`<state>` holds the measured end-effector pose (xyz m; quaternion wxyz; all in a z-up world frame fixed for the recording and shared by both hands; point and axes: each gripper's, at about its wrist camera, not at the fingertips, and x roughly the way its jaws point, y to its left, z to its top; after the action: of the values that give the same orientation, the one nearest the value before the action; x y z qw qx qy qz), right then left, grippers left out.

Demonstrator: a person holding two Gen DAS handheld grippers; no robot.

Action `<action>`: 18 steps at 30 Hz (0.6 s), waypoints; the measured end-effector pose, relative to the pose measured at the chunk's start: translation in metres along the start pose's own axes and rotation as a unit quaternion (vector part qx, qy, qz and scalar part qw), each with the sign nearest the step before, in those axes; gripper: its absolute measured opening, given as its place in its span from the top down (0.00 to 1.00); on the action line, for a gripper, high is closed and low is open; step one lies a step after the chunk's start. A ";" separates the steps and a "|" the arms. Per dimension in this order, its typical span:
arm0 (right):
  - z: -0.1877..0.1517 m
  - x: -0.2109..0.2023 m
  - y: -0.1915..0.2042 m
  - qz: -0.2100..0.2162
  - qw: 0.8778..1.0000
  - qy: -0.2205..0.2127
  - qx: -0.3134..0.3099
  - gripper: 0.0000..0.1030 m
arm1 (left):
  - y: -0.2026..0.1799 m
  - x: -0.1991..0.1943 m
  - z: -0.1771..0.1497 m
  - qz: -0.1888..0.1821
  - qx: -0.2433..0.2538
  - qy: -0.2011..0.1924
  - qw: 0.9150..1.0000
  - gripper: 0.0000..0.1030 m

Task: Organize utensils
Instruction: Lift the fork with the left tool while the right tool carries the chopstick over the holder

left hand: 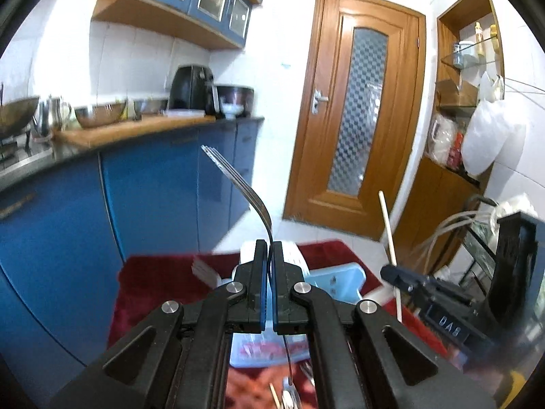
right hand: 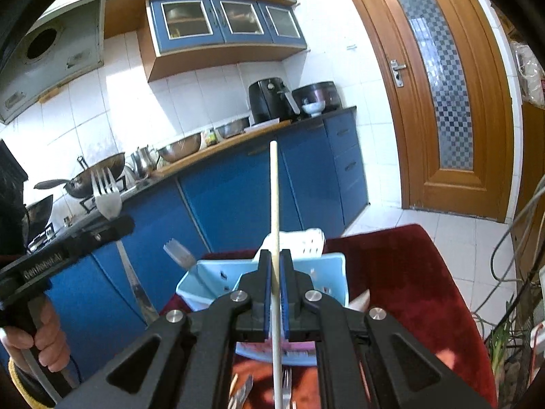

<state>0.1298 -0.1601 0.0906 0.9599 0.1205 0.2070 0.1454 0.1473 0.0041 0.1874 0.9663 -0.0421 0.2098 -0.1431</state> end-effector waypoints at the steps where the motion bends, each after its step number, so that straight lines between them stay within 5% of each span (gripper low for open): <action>1: 0.002 0.004 -0.001 -0.004 1.000 -0.004 -0.002 0.94 | -0.001 0.001 0.004 0.004 0.002 -0.005 1.000 1.00; 8: 0.016 0.027 -0.007 -0.020 0.999 -0.039 -0.003 0.94 | 0.000 0.026 0.025 0.029 0.012 -0.032 0.999 1.00; 18: 0.019 0.065 -0.011 -0.042 0.995 -0.085 -0.025 0.94 | 0.006 0.076 0.011 0.029 -0.003 -0.015 0.999 1.00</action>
<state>0.1973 -0.1521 0.0801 0.9820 0.0999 0.1256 0.0996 0.2196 -0.0121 0.1665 0.9729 -0.0408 0.1969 -0.1142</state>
